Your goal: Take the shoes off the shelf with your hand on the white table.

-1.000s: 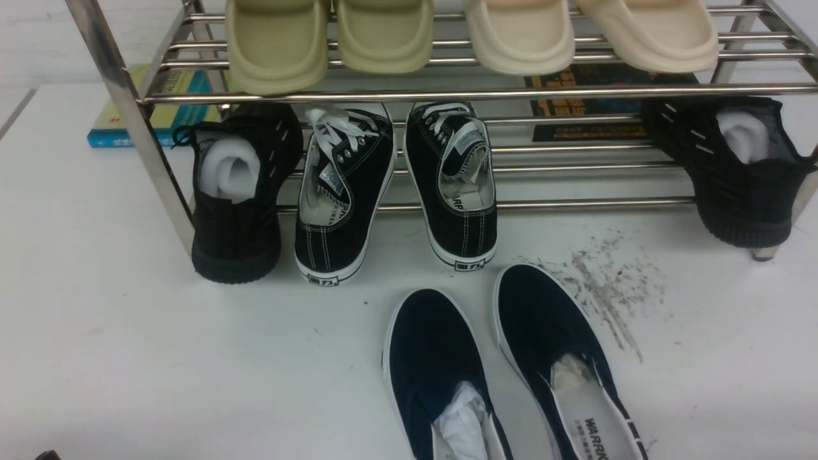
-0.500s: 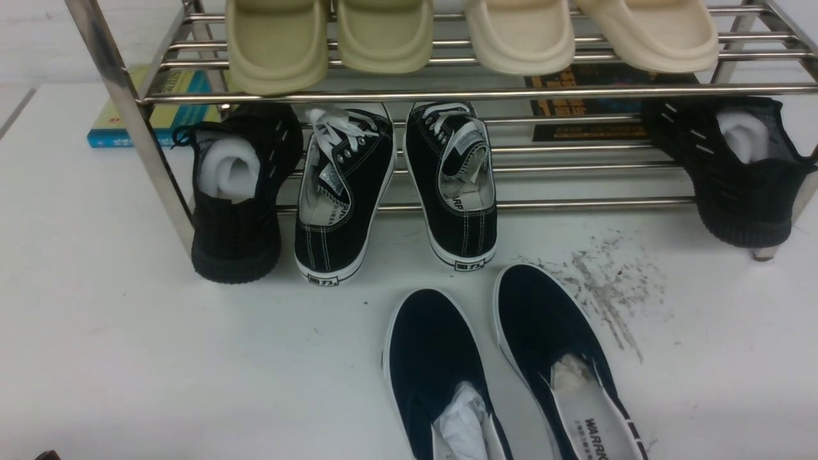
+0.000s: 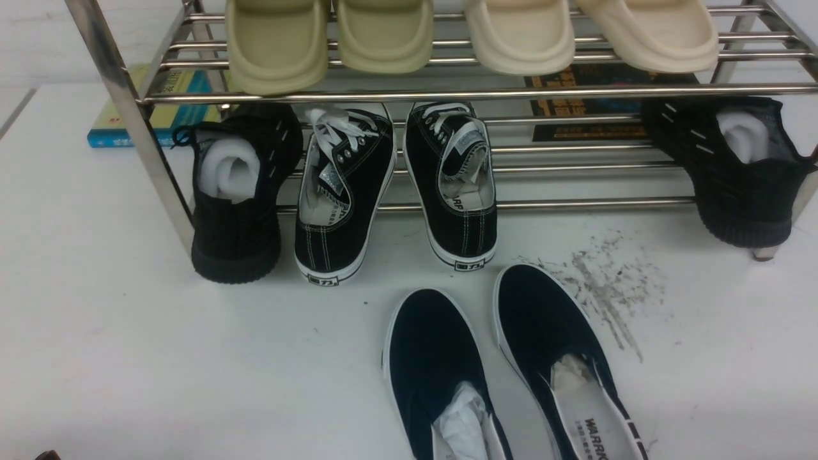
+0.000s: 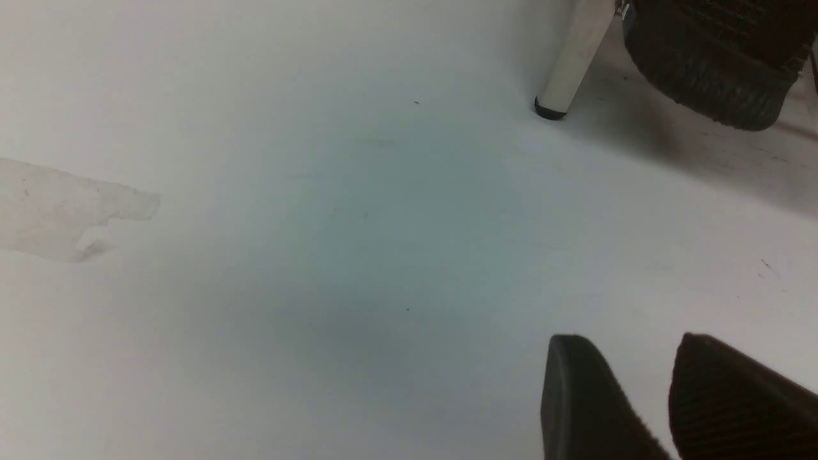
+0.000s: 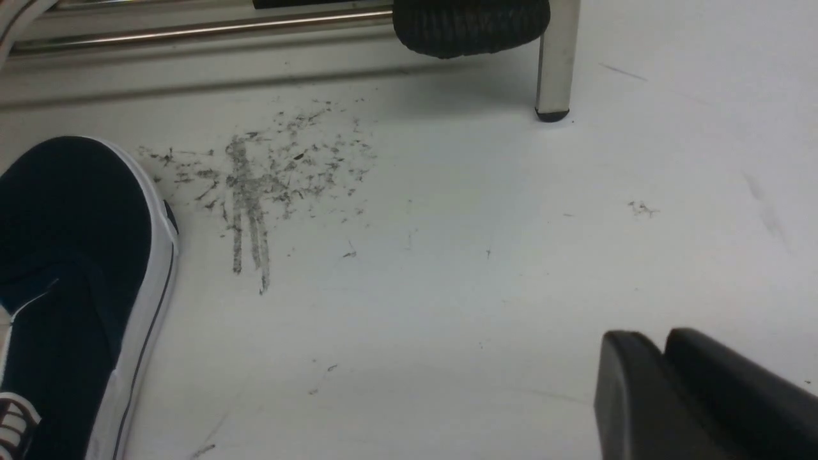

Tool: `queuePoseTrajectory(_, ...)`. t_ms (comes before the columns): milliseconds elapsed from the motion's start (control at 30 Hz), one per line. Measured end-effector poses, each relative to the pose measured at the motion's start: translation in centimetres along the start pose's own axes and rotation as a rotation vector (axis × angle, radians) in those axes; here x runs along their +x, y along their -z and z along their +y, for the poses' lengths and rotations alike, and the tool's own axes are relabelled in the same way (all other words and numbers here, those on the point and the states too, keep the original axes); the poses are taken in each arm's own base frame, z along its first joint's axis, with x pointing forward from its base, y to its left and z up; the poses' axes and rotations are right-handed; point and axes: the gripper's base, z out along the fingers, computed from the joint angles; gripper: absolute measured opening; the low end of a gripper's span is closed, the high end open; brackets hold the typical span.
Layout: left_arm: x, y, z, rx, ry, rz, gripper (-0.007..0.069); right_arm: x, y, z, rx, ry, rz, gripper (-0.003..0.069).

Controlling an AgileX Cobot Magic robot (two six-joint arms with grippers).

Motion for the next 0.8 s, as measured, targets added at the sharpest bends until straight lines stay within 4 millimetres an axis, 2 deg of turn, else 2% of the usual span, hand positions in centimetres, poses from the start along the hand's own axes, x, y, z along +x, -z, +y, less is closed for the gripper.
queuePoseTrajectory(800, 0.00, 0.00, 0.00, 0.000, 0.000, 0.000, 0.0242, 0.00, 0.00, 0.00, 0.000, -0.003, 0.000, 0.0119)
